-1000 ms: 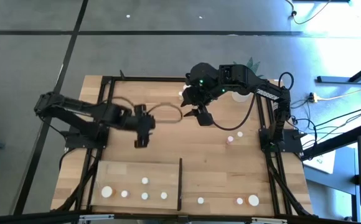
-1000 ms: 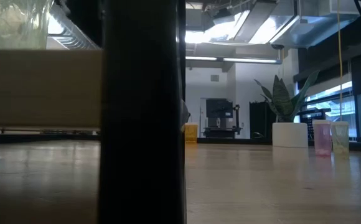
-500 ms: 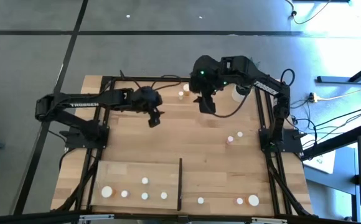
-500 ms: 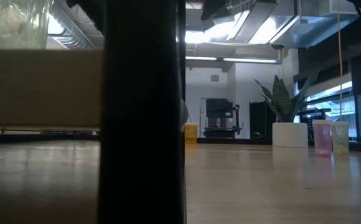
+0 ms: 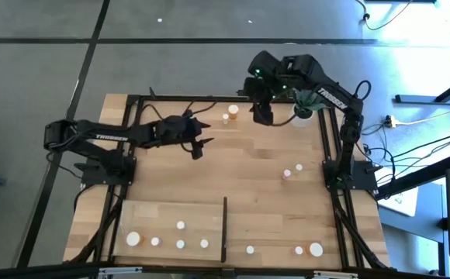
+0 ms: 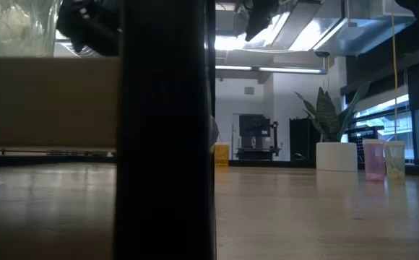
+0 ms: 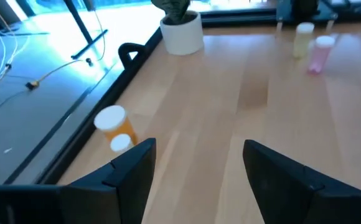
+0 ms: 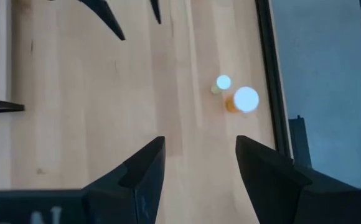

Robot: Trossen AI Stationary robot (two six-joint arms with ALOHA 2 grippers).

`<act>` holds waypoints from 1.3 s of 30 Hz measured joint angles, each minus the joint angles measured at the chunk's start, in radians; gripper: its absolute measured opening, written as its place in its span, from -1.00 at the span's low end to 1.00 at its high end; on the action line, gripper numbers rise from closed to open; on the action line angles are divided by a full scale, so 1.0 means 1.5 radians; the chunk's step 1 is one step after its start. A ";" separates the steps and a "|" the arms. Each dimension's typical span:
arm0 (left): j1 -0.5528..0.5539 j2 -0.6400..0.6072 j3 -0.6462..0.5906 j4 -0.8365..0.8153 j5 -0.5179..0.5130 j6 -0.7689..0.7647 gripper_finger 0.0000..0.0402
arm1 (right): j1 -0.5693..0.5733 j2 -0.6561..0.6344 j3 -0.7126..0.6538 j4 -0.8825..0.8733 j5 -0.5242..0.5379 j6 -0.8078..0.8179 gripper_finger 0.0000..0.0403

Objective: Pick and place medicine bottles onto shelf by color
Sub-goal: Put the top yellow pill bottle on the shelf aligned with the other yellow pill bottle

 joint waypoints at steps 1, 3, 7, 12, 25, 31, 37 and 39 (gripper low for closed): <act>0.000 0.000 -0.016 0.028 0.001 -0.004 0.16 | -0.001 0.000 0.000 0.000 -0.001 -0.005 -0.02; 0.000 0.000 -0.041 0.076 0.001 -0.022 0.16 | -0.003 0.000 0.000 -0.001 -0.013 -0.020 -0.02; 0.000 0.000 -0.071 0.127 0.000 -0.054 0.16 | -0.003 0.000 0.000 -0.003 -0.064 -0.051 -0.02; -0.013 0.006 -0.074 0.147 -0.018 -0.053 0.16 | -0.003 0.000 0.000 0.009 -0.112 -0.069 -0.02; -0.017 0.166 -0.075 0.361 -0.156 -0.107 0.16 | -0.003 0.000 0.000 0.064 -0.112 -0.066 -0.02; 0.000 0.215 -0.075 0.371 -0.081 -0.122 0.16 | -0.003 0.000 0.000 0.074 -0.112 -0.066 -0.02; 0.001 0.298 -0.072 0.459 -0.081 -0.117 0.16 | -0.003 0.000 0.000 0.075 -0.111 -0.069 -0.02; 0.003 0.324 -0.062 0.472 -0.084 -0.105 0.16 | -0.003 0.000 0.000 0.079 -0.111 -0.070 -0.02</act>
